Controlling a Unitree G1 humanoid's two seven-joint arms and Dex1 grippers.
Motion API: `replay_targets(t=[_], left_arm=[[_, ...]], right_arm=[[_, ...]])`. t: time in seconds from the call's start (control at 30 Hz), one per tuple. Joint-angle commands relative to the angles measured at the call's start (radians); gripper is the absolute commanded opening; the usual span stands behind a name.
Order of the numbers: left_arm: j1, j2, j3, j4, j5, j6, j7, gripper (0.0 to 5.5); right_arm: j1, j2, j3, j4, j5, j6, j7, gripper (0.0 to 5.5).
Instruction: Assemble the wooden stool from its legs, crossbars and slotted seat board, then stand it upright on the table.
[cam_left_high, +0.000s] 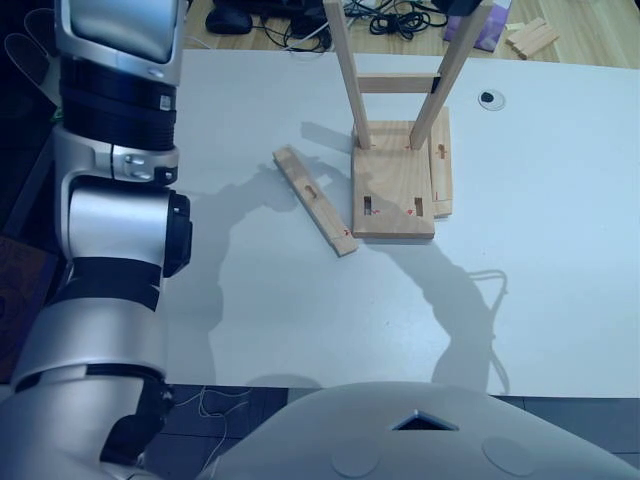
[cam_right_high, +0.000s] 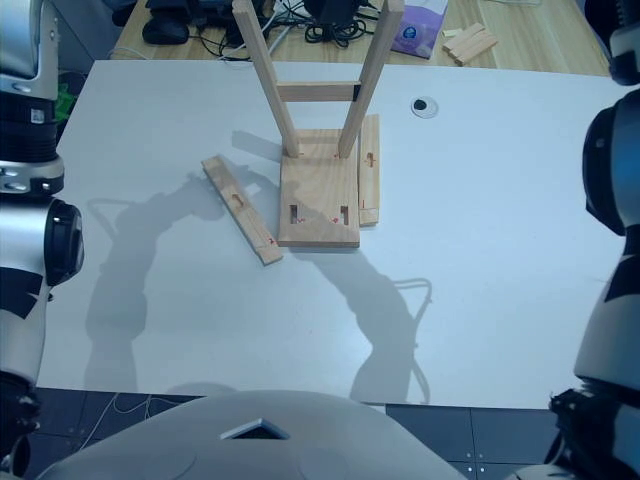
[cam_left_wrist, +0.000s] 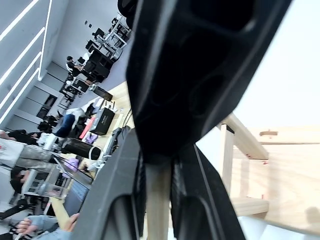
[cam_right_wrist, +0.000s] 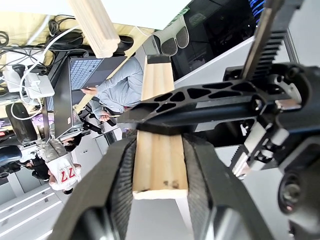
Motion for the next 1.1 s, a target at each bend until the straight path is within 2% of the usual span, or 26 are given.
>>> replay_targets(t=[0.03,0.1,0.23,0.37,0.4,0.5,0.6,0.67,0.8,0.97,1.1], left_arm=[[-0.009,0.031,0.007,0.019,0.034,-0.064,0.039,0.41],[-0.010,0.045,0.021,0.028,0.037,-0.082,0.050,0.41],[0.002,0.060,0.058,0.025,0.021,-0.095,0.084,0.41],[0.083,0.044,0.172,-0.105,-0.028,-0.019,0.211,0.41],[0.121,-0.002,0.232,-0.189,-0.071,0.070,0.283,0.41],[0.272,-0.248,0.456,-0.502,-0.260,0.387,0.579,0.41],[0.392,-0.403,0.525,-0.680,-0.357,0.519,0.733,0.41],[0.502,-0.473,0.554,-0.776,-0.339,0.560,0.843,0.41],[0.687,-0.551,0.547,-0.899,-0.308,0.649,0.993,0.41],[0.863,-0.622,0.512,-0.927,-0.309,0.733,1.081,0.41],[0.882,-0.728,0.572,-0.879,-0.351,0.769,1.165,0.41]], right_arm=[[-0.027,-0.072,-0.070,0.037,0.072,0.013,0.072,2.10],[-0.013,-0.110,-0.110,0.033,0.139,0.013,0.131,2.71],[0.047,-0.187,-0.217,0.005,0.310,0.054,0.240,3.50],[0.234,-0.255,-0.453,-0.094,0.650,0.291,0.344,4.16],[0.328,-0.264,-0.534,-0.155,0.723,0.379,0.337,4.35],[0.760,-0.222,-0.814,-0.418,0.860,0.655,0.234,4.81],[1.069,-0.115,-0.948,-0.614,0.868,0.814,0.143,5.34],[1.274,-0.029,-0.981,-0.672,0.833,0.842,0.053,5.40],[1.511,0.059,-1.027,-0.722,0.795,0.848,-0.069,5.40],[1.626,0.125,-0.981,-0.778,0.786,0.855,-0.112,5.40],[1.683,0.181,-0.911,-0.818,0.752,0.865,-0.132,5.40]])
